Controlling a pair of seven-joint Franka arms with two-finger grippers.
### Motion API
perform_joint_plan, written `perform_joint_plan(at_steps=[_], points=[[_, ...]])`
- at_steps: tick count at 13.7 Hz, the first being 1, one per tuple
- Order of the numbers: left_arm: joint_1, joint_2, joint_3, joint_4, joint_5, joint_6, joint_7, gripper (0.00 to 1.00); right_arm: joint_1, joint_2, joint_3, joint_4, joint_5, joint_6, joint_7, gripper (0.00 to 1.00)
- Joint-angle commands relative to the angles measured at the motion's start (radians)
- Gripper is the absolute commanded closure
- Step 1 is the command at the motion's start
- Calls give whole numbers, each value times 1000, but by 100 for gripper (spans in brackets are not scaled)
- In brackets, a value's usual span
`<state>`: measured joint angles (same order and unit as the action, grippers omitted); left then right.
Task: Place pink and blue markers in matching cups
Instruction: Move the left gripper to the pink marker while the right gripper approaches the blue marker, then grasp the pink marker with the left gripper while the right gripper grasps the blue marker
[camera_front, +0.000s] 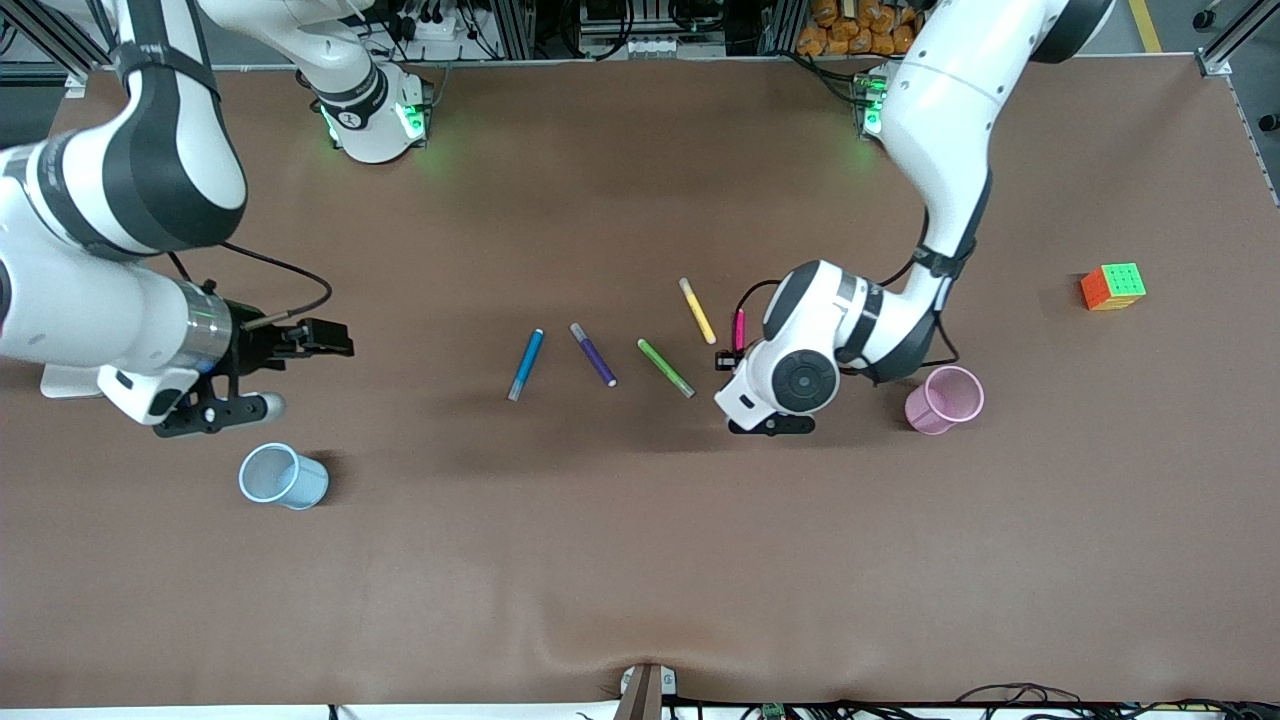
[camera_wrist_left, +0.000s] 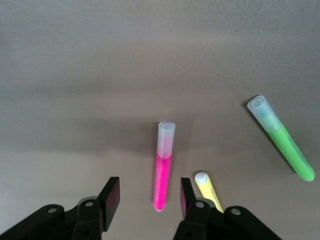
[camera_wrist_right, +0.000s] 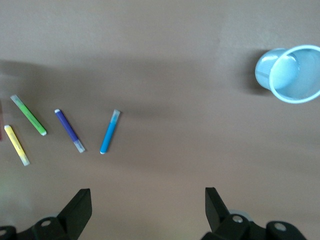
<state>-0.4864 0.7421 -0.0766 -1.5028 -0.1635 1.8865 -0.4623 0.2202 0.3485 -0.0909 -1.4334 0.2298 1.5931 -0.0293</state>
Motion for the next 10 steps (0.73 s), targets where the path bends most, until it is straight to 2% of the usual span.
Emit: perform_joint_plan(at_steps=[1, 4, 7, 10], points=[[-17, 23, 8, 10, -11, 19, -13, 46, 11, 50, -3, 25, 20, 13, 5, 0], [-9, 49, 8, 9, -11, 57, -3, 49, 44, 133, -3, 14, 20, 4, 6, 0], [-17, 72, 8, 6, -11, 89, -3, 54, 103, 167, -3, -19, 20, 18, 40, 0], [-18, 83, 8, 3, -8, 117, 1, 80, 143, 237, -3, -22, 22, 120, 72, 0]])
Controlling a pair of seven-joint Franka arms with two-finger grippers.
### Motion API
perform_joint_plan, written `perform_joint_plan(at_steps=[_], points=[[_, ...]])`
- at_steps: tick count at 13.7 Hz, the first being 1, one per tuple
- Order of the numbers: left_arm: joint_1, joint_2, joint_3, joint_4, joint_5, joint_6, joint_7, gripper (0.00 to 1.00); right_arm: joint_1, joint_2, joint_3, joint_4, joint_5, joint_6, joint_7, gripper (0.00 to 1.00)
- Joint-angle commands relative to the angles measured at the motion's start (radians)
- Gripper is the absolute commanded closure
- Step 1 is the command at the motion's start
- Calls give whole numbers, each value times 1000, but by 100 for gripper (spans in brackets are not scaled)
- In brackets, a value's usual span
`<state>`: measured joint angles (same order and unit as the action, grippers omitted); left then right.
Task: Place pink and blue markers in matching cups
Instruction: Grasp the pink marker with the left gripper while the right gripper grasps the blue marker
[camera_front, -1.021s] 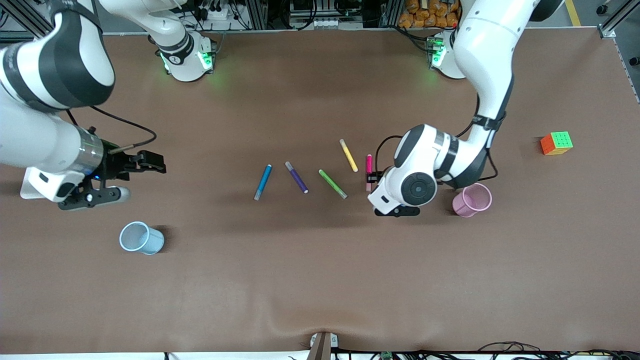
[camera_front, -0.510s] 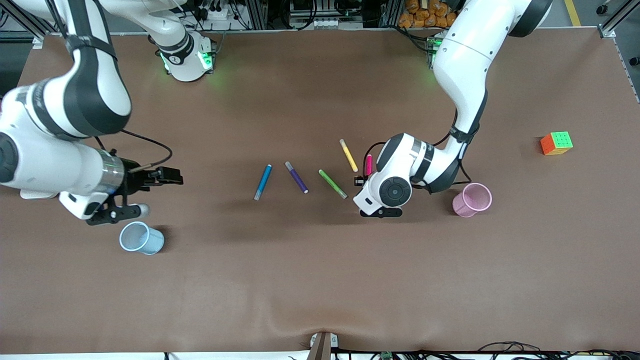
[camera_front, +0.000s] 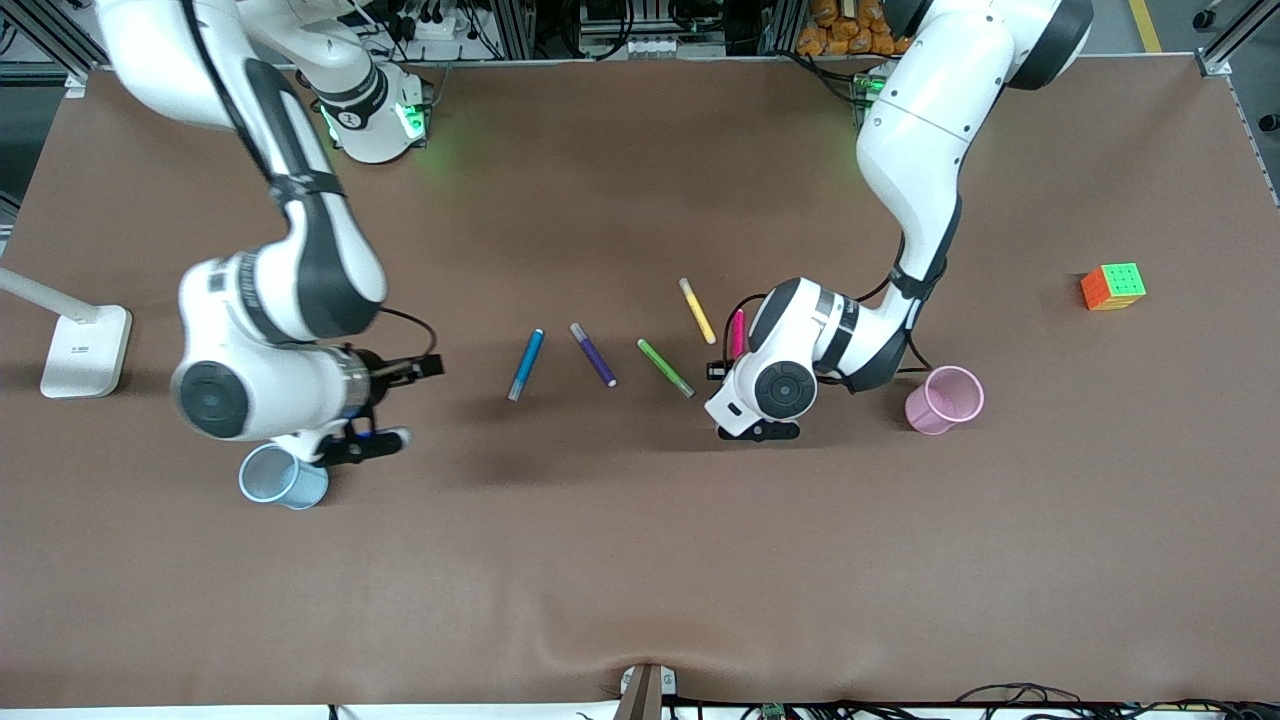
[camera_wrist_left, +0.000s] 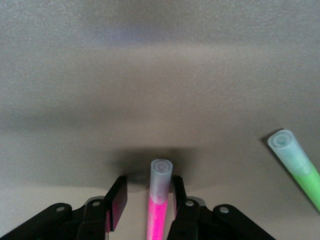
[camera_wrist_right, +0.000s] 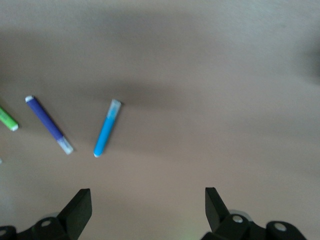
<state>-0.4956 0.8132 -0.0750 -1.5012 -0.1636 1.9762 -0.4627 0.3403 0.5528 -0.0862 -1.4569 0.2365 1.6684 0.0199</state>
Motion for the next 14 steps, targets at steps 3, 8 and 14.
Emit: perform_joint_plan(at_steps=[3, 8, 14], points=[[-18, 12, 6, 1, -2, 41, 1, 100, 40, 81, -7, -25, 20, 76, 52, 0], [35, -96, 17, 10, 94, -57, 6, 100, 153, 72, -13, -91, -12, 250, 297, 0], [218, -299, 15, 18, 176, -145, 128, 100, 178, 32, -15, -210, -149, 387, 649, 0]])
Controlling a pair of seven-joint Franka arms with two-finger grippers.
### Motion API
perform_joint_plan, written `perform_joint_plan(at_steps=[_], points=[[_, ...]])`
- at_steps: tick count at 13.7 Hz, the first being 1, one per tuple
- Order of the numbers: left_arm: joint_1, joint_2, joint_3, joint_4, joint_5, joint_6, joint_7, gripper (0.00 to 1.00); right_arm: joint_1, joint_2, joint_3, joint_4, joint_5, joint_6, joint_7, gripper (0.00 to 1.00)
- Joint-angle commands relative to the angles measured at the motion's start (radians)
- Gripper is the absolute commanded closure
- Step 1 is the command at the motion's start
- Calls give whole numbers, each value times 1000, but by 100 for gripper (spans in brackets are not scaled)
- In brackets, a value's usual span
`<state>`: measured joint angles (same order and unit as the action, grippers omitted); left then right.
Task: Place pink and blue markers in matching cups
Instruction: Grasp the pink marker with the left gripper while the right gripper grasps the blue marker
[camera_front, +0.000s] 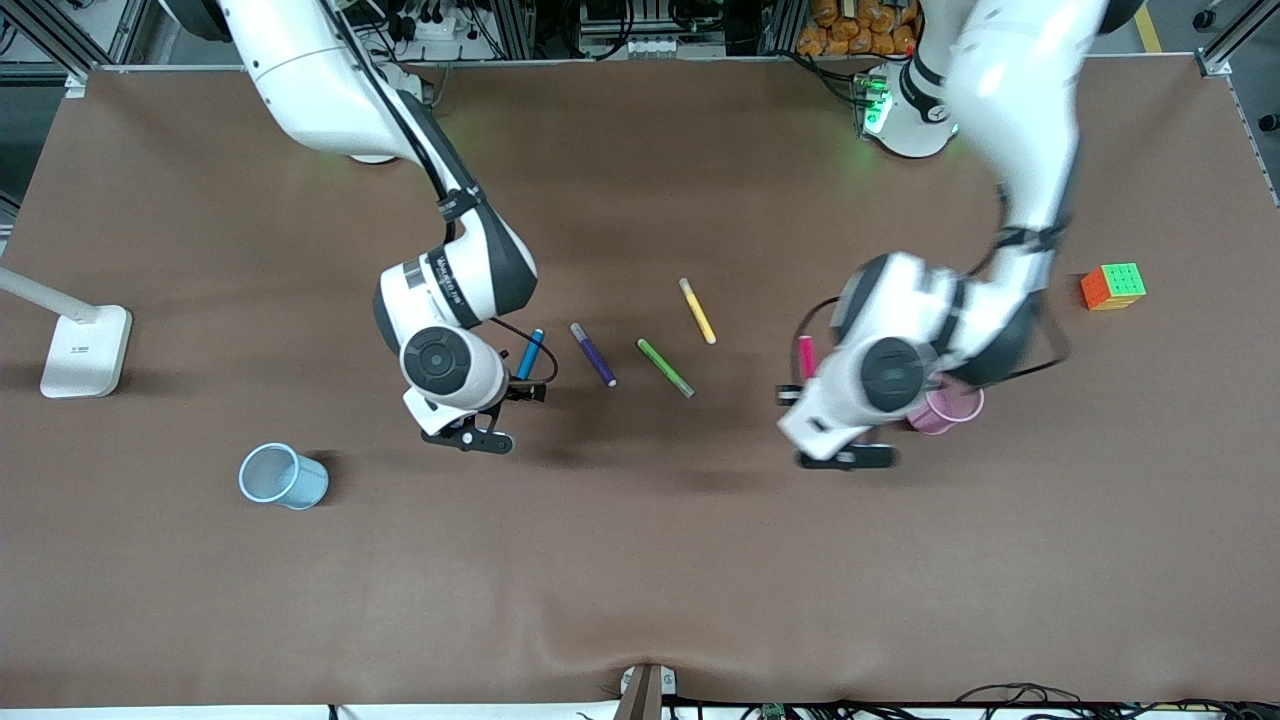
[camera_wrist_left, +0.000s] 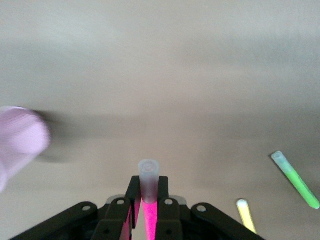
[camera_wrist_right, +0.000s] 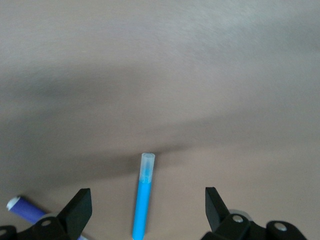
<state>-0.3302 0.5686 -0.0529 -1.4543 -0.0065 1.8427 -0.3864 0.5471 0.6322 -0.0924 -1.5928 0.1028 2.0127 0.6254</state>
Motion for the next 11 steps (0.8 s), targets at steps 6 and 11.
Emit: perform_joint_plan(at_steps=[6, 11], points=[[186, -212, -2, -35, 22, -68, 121, 100, -35, -40, -4, -113, 2, 121, 97, 0], [256, -314, -2, -34, 112, -161, 129, 100, 22, -57, 0, -167, 0, 164, 67, 0]])
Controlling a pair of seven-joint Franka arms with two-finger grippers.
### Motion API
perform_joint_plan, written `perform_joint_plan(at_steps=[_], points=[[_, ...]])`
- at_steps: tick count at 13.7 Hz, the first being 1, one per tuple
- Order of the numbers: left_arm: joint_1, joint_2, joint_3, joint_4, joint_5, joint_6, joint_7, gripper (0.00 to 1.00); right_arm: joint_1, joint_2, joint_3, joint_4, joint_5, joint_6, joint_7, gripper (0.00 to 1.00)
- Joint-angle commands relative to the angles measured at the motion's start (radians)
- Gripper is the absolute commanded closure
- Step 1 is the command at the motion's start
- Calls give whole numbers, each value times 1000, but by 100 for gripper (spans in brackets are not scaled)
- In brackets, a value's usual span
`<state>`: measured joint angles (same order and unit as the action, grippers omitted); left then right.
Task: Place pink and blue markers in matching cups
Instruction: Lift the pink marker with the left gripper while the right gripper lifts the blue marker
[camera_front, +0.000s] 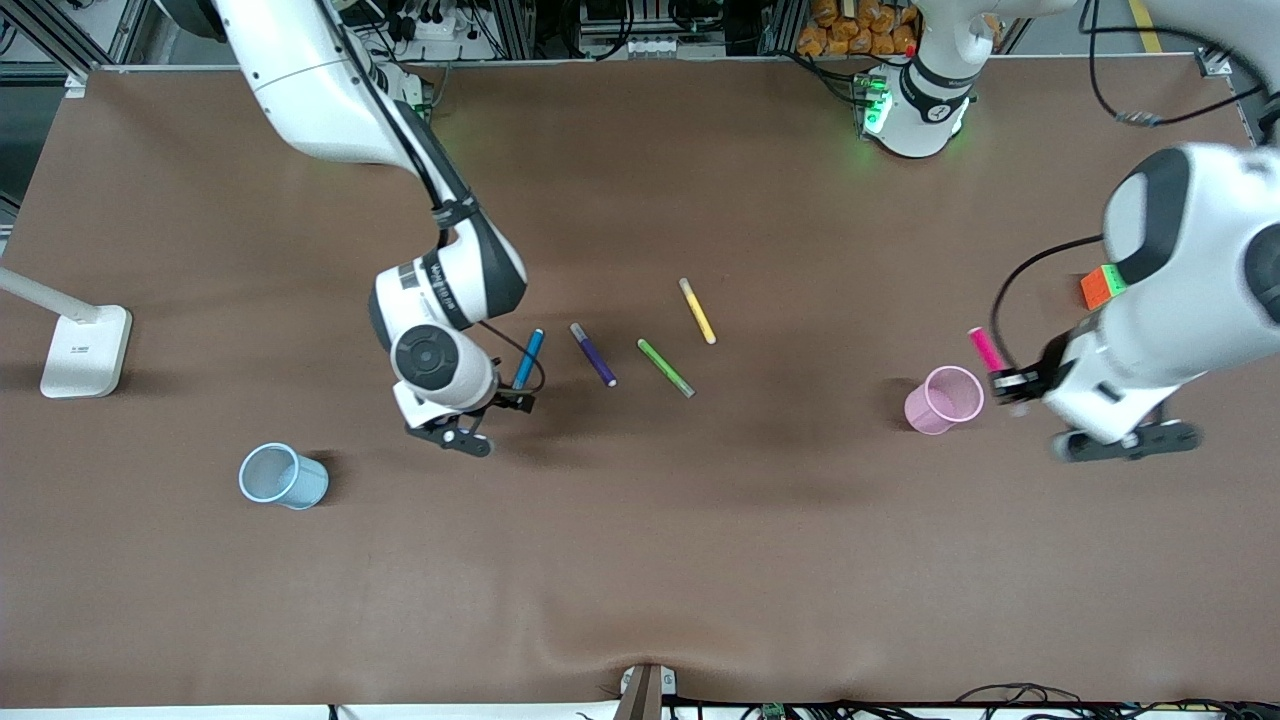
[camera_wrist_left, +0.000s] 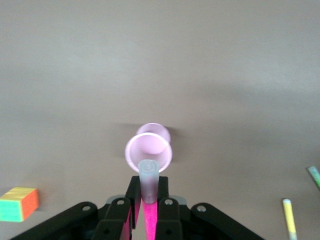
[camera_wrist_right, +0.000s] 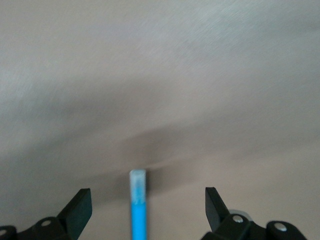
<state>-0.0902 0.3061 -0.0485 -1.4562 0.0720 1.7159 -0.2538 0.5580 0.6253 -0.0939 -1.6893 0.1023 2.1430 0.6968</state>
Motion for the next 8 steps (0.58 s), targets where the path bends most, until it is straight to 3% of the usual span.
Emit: perform_joint_plan(at_steps=[1, 8], points=[[39, -64, -8, -29, 38, -60, 4, 100, 17, -59, 3, -84, 1, 38, -31, 0], [107, -85, -10, -30, 35, -76, -77, 100, 17, -61, 5, -182, 34, 179, -114, 0]])
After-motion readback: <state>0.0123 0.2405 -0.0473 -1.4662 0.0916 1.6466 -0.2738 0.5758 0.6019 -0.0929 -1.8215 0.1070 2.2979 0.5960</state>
